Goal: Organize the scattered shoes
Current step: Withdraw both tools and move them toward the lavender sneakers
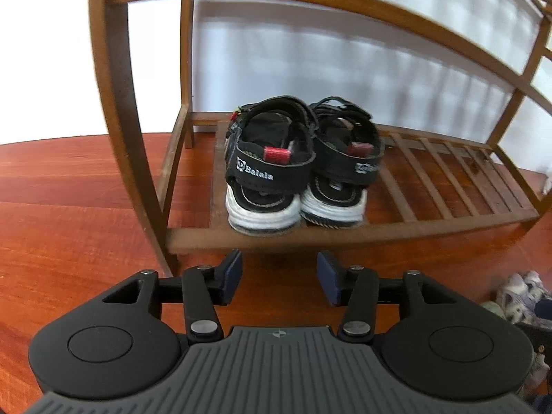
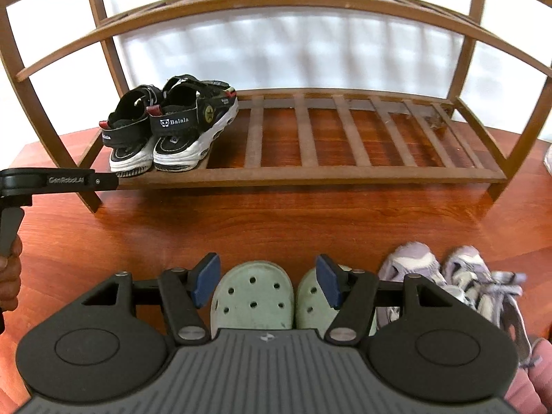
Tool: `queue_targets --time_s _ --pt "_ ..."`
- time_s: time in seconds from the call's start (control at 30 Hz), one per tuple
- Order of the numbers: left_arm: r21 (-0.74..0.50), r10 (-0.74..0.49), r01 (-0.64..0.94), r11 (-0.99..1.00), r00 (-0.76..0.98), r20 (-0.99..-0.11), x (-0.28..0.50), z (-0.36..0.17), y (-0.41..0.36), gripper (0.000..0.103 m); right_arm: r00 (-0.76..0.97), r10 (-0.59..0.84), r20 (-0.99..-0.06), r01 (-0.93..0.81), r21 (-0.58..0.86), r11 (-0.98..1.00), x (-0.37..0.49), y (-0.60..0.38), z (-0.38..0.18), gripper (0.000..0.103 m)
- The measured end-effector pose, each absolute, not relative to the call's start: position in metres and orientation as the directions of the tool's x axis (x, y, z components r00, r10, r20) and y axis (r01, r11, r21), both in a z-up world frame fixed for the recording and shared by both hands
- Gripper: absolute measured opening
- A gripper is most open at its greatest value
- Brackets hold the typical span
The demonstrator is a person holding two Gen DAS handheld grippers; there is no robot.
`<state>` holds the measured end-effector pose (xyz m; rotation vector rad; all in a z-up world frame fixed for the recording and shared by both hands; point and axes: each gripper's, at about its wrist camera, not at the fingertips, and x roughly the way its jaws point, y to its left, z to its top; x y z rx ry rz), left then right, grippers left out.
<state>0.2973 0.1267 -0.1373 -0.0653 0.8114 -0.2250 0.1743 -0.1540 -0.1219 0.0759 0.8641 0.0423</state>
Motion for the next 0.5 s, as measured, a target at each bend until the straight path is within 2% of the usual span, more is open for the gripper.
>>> queue_targets --time_s 0.2,0.5 --pt "-0.154 -0.265 0.224 0.962 0.650 -0.712 0.267 -0.127 0.120 0.065 0.658 0.039 -0.752 0.038 0.085 0.996 0.139 -0.165 -0.115 0.070" --pt "-0.156 -0.335 0.325 0.933 0.622 -0.708 0.231 -0.123 0.095 0.069 0.662 -0.043 -0.748 0.135 0.063 0.989 0.089 -0.187 -0.109 0.073"
